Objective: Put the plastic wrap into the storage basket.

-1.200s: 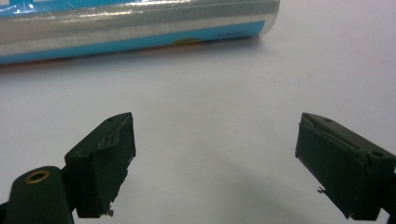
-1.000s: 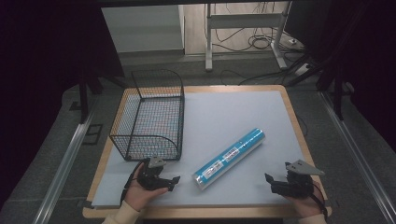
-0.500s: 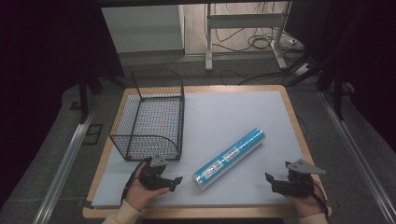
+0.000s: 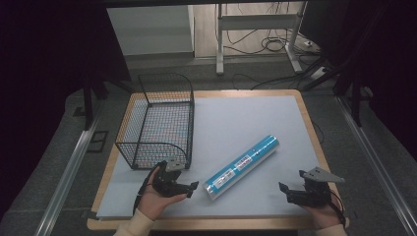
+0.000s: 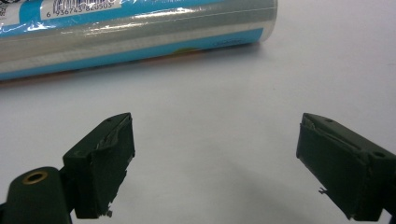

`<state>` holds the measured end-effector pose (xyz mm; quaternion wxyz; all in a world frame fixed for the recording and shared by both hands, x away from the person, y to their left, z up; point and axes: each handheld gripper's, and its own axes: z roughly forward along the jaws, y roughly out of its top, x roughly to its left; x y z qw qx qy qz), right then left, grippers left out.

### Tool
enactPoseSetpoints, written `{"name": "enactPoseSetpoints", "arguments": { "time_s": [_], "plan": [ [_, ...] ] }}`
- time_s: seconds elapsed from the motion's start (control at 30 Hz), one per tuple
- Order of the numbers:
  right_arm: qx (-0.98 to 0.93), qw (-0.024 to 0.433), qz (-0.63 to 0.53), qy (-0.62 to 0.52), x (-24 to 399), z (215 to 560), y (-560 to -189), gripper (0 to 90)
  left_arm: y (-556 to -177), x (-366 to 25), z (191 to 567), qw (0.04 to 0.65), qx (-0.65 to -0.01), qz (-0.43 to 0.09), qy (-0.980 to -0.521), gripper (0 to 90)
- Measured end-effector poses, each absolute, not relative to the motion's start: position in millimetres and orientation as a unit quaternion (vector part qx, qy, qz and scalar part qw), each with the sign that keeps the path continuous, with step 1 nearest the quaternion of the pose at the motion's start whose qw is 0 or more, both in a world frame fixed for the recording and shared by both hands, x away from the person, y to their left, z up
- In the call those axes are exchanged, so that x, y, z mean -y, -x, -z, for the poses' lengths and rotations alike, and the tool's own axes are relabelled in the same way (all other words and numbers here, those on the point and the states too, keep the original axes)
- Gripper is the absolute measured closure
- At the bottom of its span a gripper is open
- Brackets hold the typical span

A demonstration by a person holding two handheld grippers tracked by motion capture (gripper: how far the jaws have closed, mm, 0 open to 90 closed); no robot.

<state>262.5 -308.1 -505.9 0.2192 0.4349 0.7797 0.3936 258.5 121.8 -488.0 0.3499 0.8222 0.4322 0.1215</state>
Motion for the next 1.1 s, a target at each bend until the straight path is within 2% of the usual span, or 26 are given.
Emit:
{"name": "enactPoseSetpoints", "arguments": {
  "time_s": [0.27, 0.37, 1.1],
  "plan": [
    [-0.779, 0.228, -0.390, -0.436, 307.5, 505.8, -262.3, 11.9, -256.7, -109.2, 466.1, 0.348, -0.411, -0.122, -0.833, 19.6],
    [-0.775, 0.213, -0.404, -0.437, 307.7, 507.0, -263.0, 11.9, -258.0, -104.3, 459.1, 0.348, -0.403, -0.123, -0.837, 19.6],
    [-0.777, 0.235, -0.401, -0.425, 306.5, 508.6, -262.3, 12.0, -278.5, -65.7, 443.7, 0.348, -0.379, -0.116, -0.850, 19.2]
  ]
}}
